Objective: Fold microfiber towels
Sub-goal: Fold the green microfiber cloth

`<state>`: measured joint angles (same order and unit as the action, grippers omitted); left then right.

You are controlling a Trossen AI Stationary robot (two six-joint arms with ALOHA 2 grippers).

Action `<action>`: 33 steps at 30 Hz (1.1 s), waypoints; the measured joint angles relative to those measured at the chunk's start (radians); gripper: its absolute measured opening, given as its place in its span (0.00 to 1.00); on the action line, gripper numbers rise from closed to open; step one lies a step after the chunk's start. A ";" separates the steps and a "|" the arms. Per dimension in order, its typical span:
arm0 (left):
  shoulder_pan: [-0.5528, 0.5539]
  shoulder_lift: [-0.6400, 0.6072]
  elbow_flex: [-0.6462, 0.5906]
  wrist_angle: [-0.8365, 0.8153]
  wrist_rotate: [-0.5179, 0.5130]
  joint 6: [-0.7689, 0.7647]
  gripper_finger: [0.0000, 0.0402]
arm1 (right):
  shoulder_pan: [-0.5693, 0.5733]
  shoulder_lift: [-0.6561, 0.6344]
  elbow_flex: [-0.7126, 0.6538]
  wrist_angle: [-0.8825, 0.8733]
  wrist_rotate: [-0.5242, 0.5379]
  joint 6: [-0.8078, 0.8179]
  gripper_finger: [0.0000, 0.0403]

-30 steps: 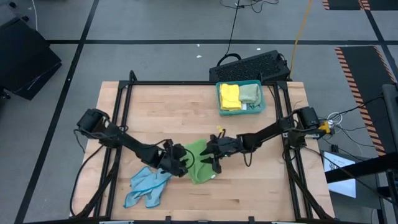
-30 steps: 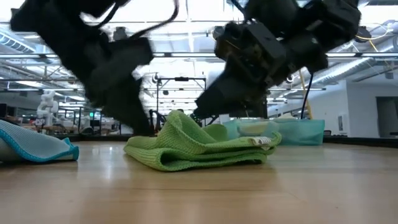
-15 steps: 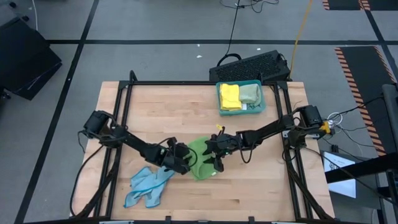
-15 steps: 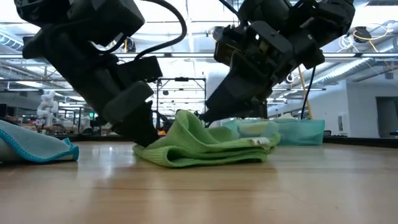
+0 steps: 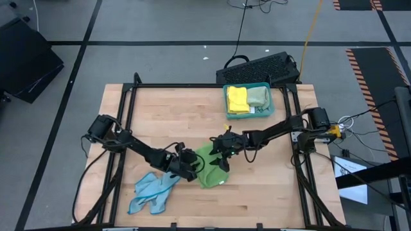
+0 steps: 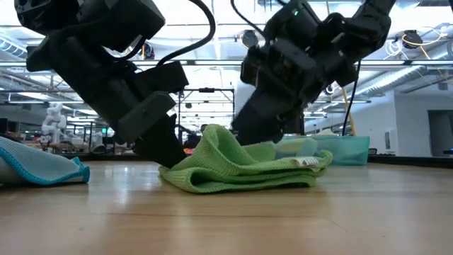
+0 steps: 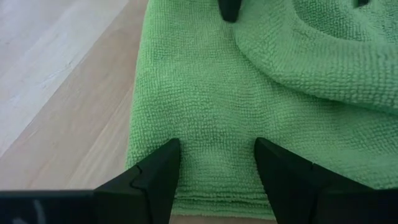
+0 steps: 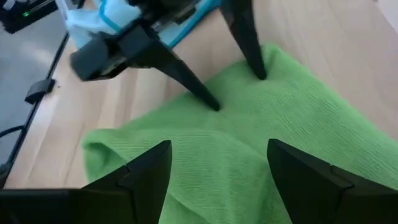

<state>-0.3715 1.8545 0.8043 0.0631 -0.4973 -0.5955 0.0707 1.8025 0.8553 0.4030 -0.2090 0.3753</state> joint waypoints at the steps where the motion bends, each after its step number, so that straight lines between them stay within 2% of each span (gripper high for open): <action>1: 0.001 0.000 0.000 0.000 0.001 0.000 0.53 | -0.003 0.009 -0.001 0.003 -0.001 0.006 0.64; 8: 0.002 0.000 0.000 -0.002 0.003 -0.008 0.53 | 0.028 0.028 0.000 0.022 -0.122 0.002 0.61; 12: 0.005 0.000 0.000 -0.004 0.003 -0.008 0.53 | 0.060 0.024 0.000 0.052 -0.244 -0.045 0.59; 15: 0.007 0.000 0.000 -0.004 0.003 -0.009 0.53 | 0.081 0.024 0.000 0.023 -0.292 -0.066 0.56; 20: 0.007 0.000 0.000 -0.004 0.003 -0.011 0.53 | 0.080 0.013 -0.001 -0.001 -0.279 -0.040 0.52; 24: 0.007 0.000 0.000 -0.003 0.003 -0.012 0.53 | 0.050 -0.031 -0.001 0.000 -0.128 0.014 0.51; 28: 0.007 0.000 0.000 -0.002 0.004 -0.012 0.53 | 0.009 -0.044 -0.001 -0.043 -0.054 0.047 0.54; 33: 0.007 0.000 0.000 0.002 0.006 -0.011 0.53 | -0.045 -0.042 -0.001 -0.168 -0.026 0.046 0.61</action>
<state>-0.3649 1.8545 0.8040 0.0649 -0.4915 -0.6067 0.0260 1.7603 0.8543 0.2353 -0.2347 0.4216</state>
